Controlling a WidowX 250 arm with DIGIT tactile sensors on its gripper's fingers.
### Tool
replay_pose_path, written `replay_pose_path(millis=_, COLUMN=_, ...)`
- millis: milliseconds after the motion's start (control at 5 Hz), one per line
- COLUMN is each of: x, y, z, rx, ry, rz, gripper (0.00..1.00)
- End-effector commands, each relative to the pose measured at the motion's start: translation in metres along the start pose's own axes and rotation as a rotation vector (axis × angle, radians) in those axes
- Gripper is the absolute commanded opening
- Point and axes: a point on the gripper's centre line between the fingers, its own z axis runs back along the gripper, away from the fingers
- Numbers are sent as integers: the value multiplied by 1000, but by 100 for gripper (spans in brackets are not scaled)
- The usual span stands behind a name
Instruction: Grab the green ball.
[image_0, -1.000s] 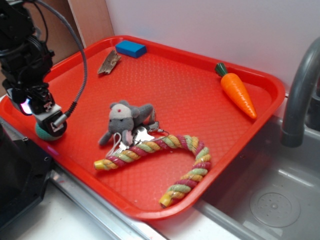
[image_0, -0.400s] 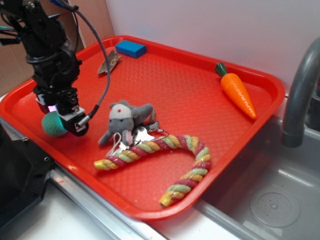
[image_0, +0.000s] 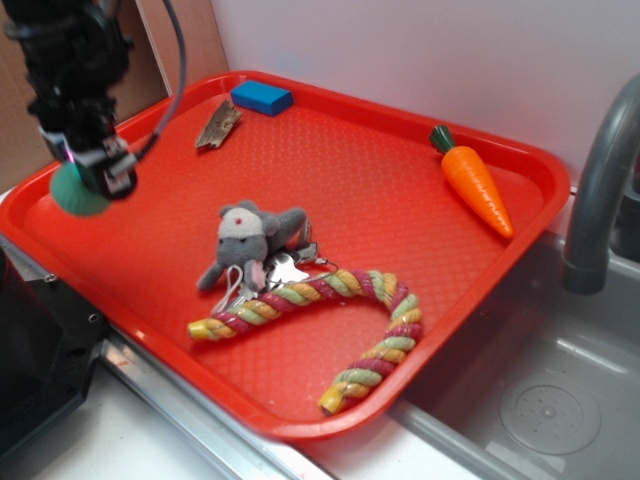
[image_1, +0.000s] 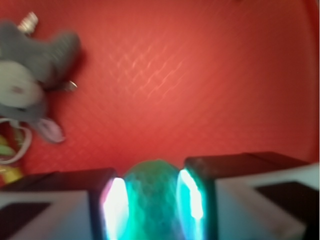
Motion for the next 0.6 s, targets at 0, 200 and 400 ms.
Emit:
replay_pose_path(millis=0, x=-2, y=7, z=71, rx=84, ry=-117, rz=298, gripper=0)
replay_pose_path(millis=200, x=-15, y=15, z=83, rx=59, ry=-126, rz=331, gripper=0)
replay_pose_path(millis=400, x=-10, y=19, z=89, rx=128, ry=-114, rz=335, gripper=0)
